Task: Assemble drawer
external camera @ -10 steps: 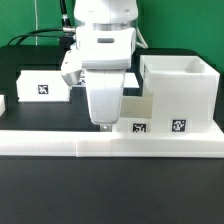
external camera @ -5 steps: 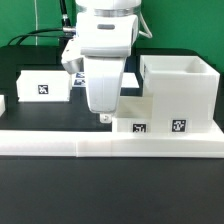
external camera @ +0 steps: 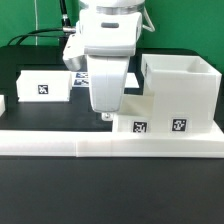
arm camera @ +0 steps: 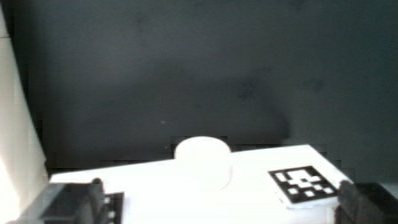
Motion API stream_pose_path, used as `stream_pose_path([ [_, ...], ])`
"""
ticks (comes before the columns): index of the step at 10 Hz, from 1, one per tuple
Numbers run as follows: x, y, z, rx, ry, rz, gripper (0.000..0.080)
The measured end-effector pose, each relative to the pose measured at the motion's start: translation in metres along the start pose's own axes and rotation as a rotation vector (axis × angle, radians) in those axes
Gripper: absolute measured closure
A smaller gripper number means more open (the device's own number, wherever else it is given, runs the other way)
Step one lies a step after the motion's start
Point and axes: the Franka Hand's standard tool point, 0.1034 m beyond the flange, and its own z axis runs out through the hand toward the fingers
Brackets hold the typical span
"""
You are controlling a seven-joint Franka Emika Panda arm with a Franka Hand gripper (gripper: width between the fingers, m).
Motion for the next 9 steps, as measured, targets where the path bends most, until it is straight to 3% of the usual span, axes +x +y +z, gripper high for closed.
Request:
stream_pose_path([
  [5,-0.004,-0.001,0.003,0.005,-0.003,-0.017,0.0151],
  [9,-0.007,0.011,0.002,0.019,0.001,-0.037,0.0151],
])
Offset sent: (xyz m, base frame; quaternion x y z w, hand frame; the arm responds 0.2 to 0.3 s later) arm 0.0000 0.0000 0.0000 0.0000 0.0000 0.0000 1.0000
